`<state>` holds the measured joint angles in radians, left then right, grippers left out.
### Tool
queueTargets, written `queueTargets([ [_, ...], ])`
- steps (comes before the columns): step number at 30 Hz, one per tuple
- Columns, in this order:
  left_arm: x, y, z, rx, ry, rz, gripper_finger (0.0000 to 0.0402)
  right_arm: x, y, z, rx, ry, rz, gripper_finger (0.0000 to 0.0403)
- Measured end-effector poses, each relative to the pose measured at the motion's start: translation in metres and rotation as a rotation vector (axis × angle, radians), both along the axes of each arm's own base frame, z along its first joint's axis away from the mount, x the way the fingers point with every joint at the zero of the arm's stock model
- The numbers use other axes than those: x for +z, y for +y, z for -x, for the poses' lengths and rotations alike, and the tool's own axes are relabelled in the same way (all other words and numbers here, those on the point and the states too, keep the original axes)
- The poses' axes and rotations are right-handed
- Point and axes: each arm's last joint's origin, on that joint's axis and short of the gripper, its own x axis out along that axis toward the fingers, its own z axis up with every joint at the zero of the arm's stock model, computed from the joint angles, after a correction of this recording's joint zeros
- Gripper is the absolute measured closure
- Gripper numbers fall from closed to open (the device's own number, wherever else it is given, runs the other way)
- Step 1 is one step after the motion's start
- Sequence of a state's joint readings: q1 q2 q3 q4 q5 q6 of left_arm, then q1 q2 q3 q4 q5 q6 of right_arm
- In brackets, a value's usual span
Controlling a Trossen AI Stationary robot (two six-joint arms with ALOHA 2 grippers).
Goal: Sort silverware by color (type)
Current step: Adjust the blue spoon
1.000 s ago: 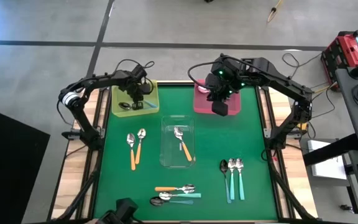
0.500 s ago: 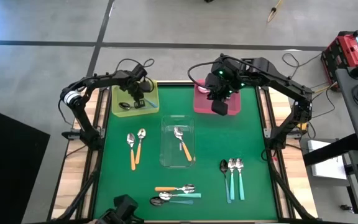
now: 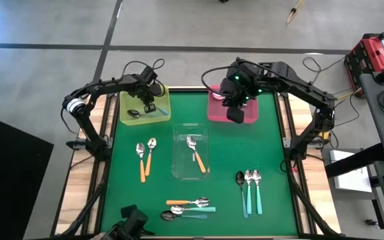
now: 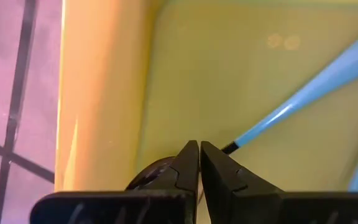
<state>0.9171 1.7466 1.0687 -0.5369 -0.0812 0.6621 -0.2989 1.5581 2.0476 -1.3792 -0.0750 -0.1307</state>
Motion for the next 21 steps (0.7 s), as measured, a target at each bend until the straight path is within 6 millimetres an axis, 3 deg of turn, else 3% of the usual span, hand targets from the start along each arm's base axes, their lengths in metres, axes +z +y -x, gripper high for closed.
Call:
queueTargets([
  [21,-0.013,-0.007,0.007,0.029,0.118,0.109,0.0401,0.0,0.0,0.0,0.0,0.0,0.0,0.036],
])
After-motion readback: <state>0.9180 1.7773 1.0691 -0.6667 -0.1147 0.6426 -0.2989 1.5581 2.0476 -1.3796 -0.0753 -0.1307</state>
